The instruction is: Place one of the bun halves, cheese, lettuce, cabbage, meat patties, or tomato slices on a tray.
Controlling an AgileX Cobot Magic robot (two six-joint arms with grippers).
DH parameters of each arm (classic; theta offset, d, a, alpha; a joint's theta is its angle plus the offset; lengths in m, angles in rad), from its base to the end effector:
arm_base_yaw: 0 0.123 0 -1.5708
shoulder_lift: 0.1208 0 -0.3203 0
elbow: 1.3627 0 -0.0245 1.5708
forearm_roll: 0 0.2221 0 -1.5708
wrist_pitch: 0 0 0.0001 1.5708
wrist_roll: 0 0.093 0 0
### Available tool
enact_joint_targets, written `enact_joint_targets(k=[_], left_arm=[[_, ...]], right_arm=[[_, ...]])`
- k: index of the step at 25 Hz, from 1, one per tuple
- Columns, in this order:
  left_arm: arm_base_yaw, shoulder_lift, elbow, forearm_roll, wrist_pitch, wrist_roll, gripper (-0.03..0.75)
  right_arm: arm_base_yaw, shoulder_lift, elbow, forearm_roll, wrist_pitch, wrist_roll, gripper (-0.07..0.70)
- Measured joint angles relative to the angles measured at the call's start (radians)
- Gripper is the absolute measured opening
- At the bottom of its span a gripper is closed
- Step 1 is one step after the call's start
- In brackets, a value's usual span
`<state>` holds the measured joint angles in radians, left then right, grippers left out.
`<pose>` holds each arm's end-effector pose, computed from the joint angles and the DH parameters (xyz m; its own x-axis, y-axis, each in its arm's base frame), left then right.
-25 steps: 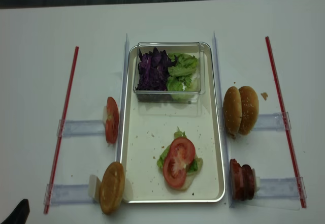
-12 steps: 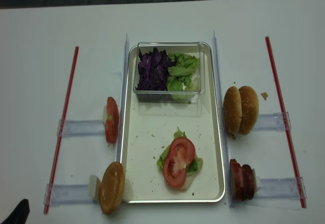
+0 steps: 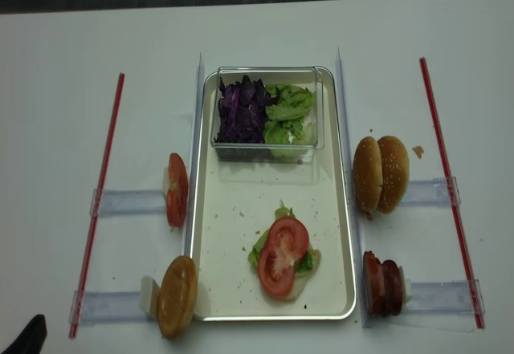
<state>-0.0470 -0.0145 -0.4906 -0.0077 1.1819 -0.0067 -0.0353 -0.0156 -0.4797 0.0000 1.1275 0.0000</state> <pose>-0.0706 0.0027 0.2495 -0.5558 0.0165 -0.8311 0.0476 0.9988 -0.0120 -0.0670 0.0024 0.2510 -0.5180 0.0183 -0.8552 0.0353 0.9994 0.0000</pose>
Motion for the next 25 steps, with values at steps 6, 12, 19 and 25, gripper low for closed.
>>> enact_joint_targets(k=[6, 12, 19, 25], left_arm=[[0.0, 0.0, 0.0, 0.0, 0.0, 0.0, 0.474], [0.0, 0.0, 0.0, 0.0, 0.0, 0.0, 0.473], [0.0, 0.0, 0.0, 0.0, 0.0, 0.007, 0.473], [0.0, 0.0, 0.0, 0.0, 0.0, 0.0, 0.473]], right_arm=[[0.0, 0.0, 0.0, 0.0, 0.0, 0.0, 0.445], [0.0, 0.0, 0.0, 0.0, 0.0, 0.0, 0.445], [0.0, 0.0, 0.0, 0.0, 0.0, 0.0, 0.445], [0.0, 0.0, 0.0, 0.0, 0.0, 0.0, 0.445]])
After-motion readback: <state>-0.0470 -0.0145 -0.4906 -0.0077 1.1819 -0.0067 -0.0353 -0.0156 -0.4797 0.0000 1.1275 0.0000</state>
